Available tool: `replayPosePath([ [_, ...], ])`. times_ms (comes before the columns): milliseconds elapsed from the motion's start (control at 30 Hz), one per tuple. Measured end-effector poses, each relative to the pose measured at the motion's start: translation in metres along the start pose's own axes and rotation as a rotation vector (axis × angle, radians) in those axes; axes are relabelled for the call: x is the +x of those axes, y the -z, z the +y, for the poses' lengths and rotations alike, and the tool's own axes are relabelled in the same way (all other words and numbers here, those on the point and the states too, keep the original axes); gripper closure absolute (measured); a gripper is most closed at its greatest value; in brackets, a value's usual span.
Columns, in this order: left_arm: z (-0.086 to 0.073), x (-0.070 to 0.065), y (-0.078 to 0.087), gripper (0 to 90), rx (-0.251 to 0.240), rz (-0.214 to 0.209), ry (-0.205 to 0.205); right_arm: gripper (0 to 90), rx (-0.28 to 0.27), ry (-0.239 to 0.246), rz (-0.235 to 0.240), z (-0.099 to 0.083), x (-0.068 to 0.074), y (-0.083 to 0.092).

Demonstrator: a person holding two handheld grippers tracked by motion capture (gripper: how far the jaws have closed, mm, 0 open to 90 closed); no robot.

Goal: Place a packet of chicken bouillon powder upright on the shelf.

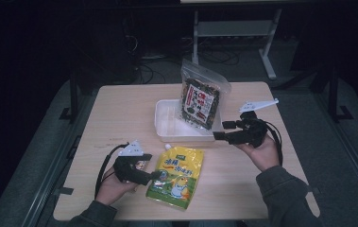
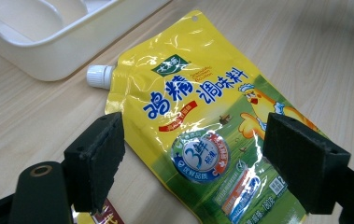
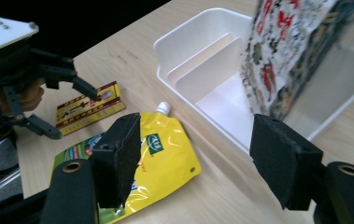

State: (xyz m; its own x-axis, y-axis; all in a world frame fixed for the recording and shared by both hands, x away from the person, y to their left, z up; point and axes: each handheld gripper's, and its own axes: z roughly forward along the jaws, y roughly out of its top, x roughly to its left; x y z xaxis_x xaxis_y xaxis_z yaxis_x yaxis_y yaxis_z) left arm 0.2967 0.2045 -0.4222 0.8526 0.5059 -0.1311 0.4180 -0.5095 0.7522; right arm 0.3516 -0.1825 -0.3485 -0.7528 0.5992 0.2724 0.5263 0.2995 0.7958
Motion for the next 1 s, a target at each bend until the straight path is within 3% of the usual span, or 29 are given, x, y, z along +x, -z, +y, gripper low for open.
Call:
replayPosePath([
  [767,-0.002,-0.004,-0.003,21.5,0.030,0.004,-0.006,31.8,0.104,-0.014,0.045,-0.023,0.011,-0.035],
  [1000,-0.003,-0.004,-0.010,24.9,0.064,-0.009,-0.006,33.1,0.159,-0.049,0.049,-0.032,0.008,-0.046],
])
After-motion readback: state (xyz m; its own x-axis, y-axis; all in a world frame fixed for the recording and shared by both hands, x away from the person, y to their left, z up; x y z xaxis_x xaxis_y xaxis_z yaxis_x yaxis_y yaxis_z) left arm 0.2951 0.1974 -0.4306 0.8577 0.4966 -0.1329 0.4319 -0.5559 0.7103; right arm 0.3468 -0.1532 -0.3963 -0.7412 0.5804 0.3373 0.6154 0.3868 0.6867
